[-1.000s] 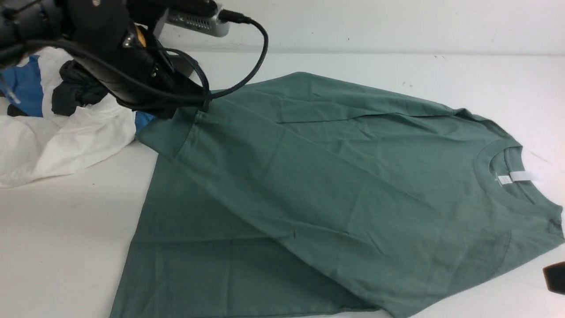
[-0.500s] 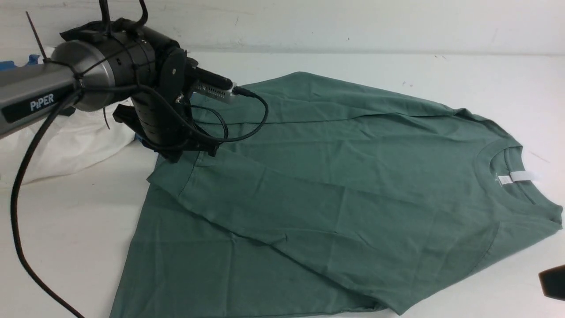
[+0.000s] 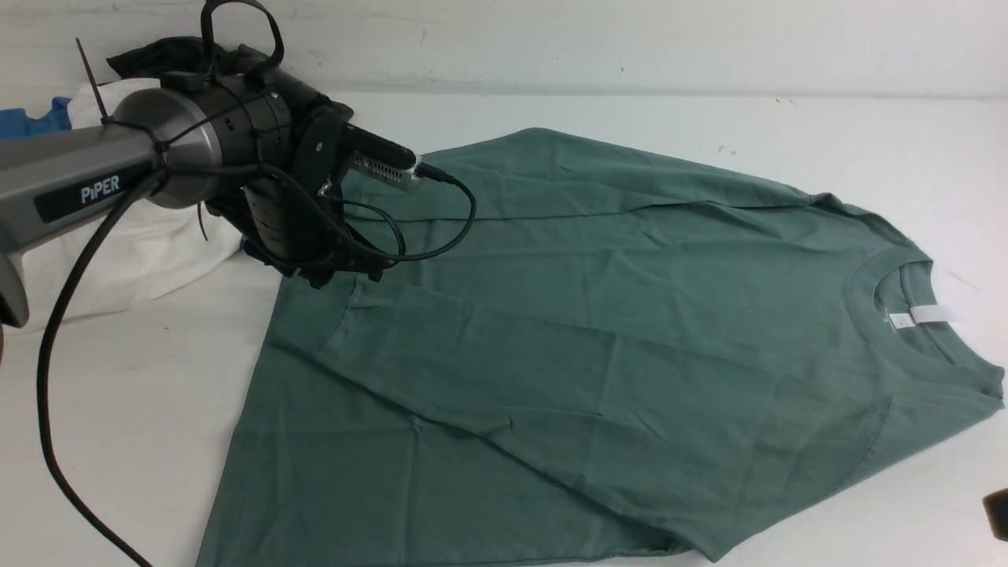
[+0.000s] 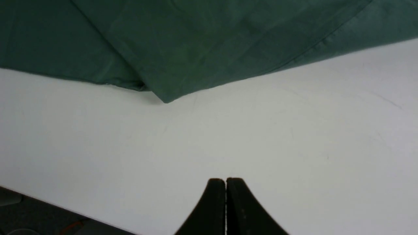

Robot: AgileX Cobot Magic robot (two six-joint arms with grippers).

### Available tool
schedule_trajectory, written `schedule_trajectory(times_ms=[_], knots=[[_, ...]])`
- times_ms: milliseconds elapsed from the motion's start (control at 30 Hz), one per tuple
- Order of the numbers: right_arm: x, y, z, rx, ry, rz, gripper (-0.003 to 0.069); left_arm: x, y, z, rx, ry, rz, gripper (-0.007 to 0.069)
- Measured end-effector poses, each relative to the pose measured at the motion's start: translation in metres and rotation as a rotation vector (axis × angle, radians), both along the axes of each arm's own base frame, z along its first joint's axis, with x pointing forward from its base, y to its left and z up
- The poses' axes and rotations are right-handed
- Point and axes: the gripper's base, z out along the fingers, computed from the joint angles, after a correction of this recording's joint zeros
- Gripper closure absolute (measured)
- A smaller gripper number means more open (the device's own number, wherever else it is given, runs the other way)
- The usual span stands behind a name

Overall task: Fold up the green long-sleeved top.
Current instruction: Use the left arm to clamp the cuff farthest from it

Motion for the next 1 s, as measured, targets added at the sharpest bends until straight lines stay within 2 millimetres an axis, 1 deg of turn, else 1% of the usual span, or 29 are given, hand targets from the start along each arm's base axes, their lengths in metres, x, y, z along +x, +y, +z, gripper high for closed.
schedule_trajectory(times_ms=[67,100,133,200,300,400,467,533,567,600,633,667,700,800,833,900,933,967,1000], knots=[[0.005,0.0,0.001,0.0,0.024,0.004,0.066,-0.002,0.001,0.0,0.008,0.015,0.022,0.0351],[0.006,0.001,0.001,0.0,0.03,0.005,0.0659,-0.003,0.002,0.0,0.01,0.022,0.028,0.0352],[0.013,0.003,0.0,-0.004,0.049,0.021,0.0659,-0.006,0.003,0.002,0.011,0.048,0.047,0.0369],[0.02,0.009,-0.003,-0.014,0.075,0.057,0.0659,-0.012,0.003,0.006,0.0,0.084,0.066,0.0419],[0.027,0.025,-0.009,-0.042,0.126,0.128,0.0659,-0.024,0.003,0.018,-0.024,0.152,0.071,0.0558],[0.036,0.044,-0.02,-0.101,0.148,0.177,0.0659,-0.041,0.004,0.033,-0.07,0.176,0.063,0.0617],[0.044,0.056,-0.031,-0.146,0.155,0.196,0.0659,-0.057,0.005,0.038,-0.114,0.186,0.066,0.0629],[0.055,0.068,-0.043,-0.194,0.151,0.203,0.0659,-0.08,0.005,0.041,-0.159,0.185,0.057,0.0629],[0.057,0.07,-0.044,-0.195,0.145,0.202,0.0659,-0.082,0.005,0.04,-0.162,0.19,0.057,0.0629],[0.065,0.077,-0.051,-0.213,0.146,0.204,0.0659,-0.097,0.004,0.041,-0.182,0.19,0.051,0.0629],[0.071,0.082,-0.055,-0.216,0.142,0.203,0.0659,-0.109,0.002,0.037,-0.191,0.201,0.041,0.0629],[0.074,0.084,-0.057,-0.217,0.141,0.202,0.0659,-0.113,0.002,0.036,-0.197,0.208,0.038,0.0629],[0.085,0.091,-0.062,-0.214,0.13,0.197,0.0659,-0.128,0.0,0.03,-0.202,0.227,0.026,0.0629],[0.105,0.101,-0.07,-0.217,0.133,0.195,0.0659,-0.153,-0.004,0.02,-0.2,0.261,-0.001,0.0629],[0.119,0.108,-0.078,-0.224,0.147,0.196,0.0659,-0.165,-0.004,0.02,-0.205,0.267,-0.007,0.0629],[0.132,0.115,-0.085,-0.229,0.159,0.197,0.0659,-0.18,-0.005,0.021,-0.215,0.273,-0.016,0.0629],[0.134,0.116,-0.088,-0.231,0.166,0.197,0.0659,-0.181,-0.005,0.022,-0.216,0.272,-0.016,0.0629],[0.143,0.121,-0.094,-0.235,0.174,0.198,0.0659,-0.191,-0.004,0.026,-0.233,0.266,-0.018,0.0629],[0.147,0.124,-0.097,-0.236,0.176,0.198,0.0659,-0.196,-0.003,0.029,-0.24,0.256,-0.021,0.0629]])
